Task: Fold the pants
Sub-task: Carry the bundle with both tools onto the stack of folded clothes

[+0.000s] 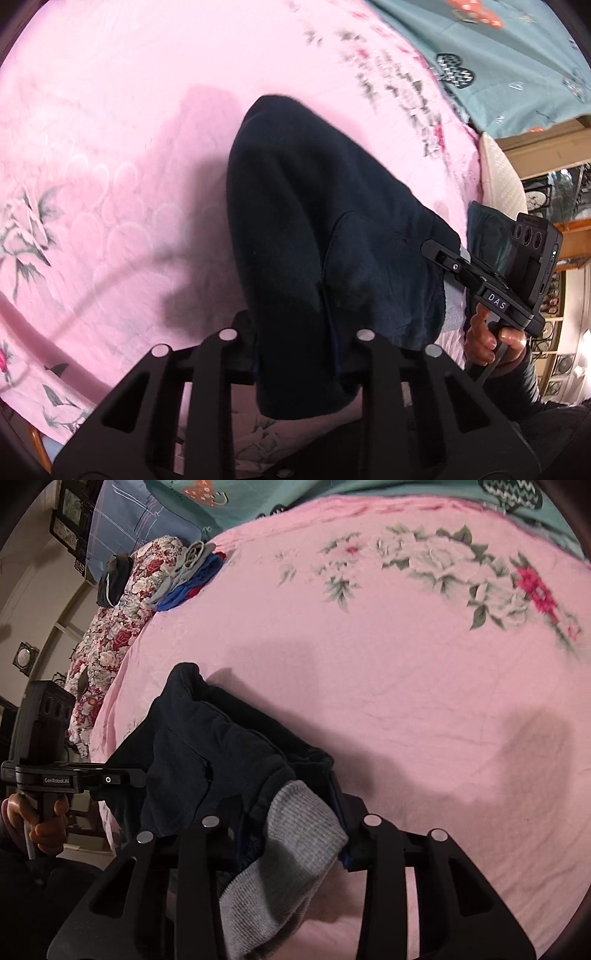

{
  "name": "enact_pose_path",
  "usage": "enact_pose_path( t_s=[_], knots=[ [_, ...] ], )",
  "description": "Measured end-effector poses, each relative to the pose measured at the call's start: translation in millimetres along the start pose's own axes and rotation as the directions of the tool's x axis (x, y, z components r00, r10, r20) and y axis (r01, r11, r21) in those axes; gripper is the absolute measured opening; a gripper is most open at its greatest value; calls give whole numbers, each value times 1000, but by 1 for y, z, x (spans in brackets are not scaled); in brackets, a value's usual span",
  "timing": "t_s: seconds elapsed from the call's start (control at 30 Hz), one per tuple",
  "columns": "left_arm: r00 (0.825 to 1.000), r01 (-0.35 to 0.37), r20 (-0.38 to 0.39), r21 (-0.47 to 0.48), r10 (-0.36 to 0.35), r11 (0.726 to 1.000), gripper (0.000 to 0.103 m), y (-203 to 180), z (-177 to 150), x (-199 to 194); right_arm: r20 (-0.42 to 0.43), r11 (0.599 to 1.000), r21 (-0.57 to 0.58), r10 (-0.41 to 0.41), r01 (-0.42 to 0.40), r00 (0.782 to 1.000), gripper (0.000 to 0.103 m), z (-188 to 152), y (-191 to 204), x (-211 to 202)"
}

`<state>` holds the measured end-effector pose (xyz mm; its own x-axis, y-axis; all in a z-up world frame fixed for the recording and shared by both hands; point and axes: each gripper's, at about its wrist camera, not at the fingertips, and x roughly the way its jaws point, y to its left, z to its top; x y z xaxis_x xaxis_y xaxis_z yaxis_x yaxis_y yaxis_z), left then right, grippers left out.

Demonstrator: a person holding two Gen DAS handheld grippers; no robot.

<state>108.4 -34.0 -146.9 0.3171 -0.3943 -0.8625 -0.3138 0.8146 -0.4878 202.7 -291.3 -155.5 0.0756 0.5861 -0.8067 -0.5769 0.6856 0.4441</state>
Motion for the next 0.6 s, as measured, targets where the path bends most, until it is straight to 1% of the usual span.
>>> enact_pose_path(
  t_s=[0.03, 0.1, 0.17, 0.27, 0.3, 0.4, 0.5, 0.6],
  knots=[
    [1000, 11, 17, 15, -12, 1000, 25, -2, -2, -6, 16, 1000, -9, -23, 23, 1000, 35, 1, 8, -6],
    [999, 20, 45, 38, -22, 999, 25, -2, -3, -17, 42, 999, -29, -40, 41, 998, 34, 3, 19, -14],
    [996, 37, 74, 59, -41, 998, 25, 0, -3, -31, 87, 996, -64, -64, 70, 994, 33, 8, 35, -25],
    [987, 79, 132, 89, -90, 993, 25, 11, 8, -65, 151, 990, -98, -88, 103, 985, 33, 23, 62, -40],
    [983, 86, 151, 102, -100, 991, 25, 15, 14, -77, 180, 987, -113, -96, 118, 979, 33, 32, 76, -43],
    [968, 87, 221, 153, -120, 984, 25, 37, 40, -119, 238, 983, -131, -95, 129, 967, 33, 61, 108, -43],
    [948, 82, 288, 201, -138, 976, 25, 68, 74, -164, 310, 974, -162, -99, 155, 946, 33, 107, 162, -30],
    [923, 77, 346, 258, -167, 963, 25, 109, 118, -213, 363, 967, -177, -111, 185, 925, 33, 153, 213, -13]
  ],
)
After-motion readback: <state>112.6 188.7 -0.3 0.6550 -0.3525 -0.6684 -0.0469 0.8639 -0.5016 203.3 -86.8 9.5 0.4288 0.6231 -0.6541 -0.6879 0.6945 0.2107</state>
